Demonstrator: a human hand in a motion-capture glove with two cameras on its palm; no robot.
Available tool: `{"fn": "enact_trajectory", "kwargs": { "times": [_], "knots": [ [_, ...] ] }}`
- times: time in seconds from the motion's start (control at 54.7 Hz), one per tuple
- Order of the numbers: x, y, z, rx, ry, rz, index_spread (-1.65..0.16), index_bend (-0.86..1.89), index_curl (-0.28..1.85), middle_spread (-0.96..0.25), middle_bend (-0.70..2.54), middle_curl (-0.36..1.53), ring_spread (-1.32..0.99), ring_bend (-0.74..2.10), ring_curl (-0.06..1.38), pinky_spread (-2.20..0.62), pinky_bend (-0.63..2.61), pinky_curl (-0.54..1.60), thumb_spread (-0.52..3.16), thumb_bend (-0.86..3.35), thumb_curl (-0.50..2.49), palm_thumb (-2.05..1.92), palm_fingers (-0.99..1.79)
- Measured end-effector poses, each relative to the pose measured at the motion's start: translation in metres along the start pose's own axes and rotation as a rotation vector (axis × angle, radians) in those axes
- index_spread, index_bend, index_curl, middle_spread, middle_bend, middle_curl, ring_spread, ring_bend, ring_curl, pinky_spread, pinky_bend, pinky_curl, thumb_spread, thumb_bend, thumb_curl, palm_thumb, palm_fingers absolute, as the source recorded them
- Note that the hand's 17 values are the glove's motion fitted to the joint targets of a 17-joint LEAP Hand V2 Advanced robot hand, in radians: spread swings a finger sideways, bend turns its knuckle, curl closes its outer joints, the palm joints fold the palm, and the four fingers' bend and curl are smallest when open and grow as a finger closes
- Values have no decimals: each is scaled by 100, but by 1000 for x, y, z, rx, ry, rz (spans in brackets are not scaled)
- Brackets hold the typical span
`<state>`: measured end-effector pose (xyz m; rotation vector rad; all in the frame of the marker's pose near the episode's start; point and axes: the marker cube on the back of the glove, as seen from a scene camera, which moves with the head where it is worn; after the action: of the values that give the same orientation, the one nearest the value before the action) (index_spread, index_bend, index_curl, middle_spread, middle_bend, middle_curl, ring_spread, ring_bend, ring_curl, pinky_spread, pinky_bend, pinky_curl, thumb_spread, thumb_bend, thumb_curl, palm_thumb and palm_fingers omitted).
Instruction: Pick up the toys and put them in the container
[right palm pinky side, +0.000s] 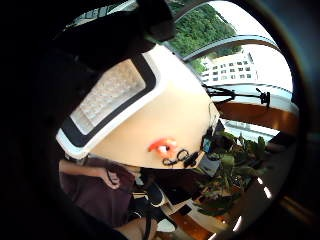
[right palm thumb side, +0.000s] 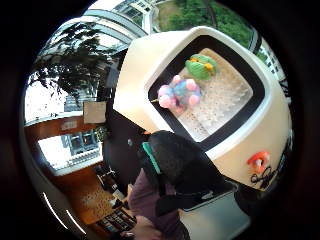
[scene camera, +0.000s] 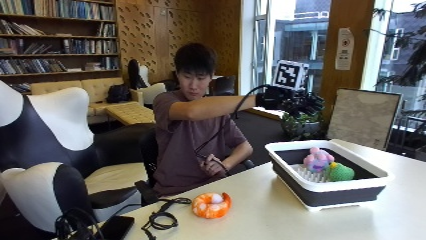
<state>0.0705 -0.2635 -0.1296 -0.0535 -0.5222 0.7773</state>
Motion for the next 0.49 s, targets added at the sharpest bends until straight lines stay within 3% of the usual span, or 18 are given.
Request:
{"fn": "enact_trajectory", "kwargs": {
  "times": [0.293,0.403,0.494],
  "knots": [
    [147,89,-9,85,105,156,-20,3,16,5,15,31,7,33,43,8,101,41,115,-6,29,-8,-29],
    [184,108,23,95,95,162,-20,2,14,3,17,31,5,35,43,7,96,39,118,-5,28,-6,-25],
    [224,127,88,18,58,173,-21,4,12,2,17,31,4,36,43,6,92,37,121,-4,27,-5,-23]
  ]
}}
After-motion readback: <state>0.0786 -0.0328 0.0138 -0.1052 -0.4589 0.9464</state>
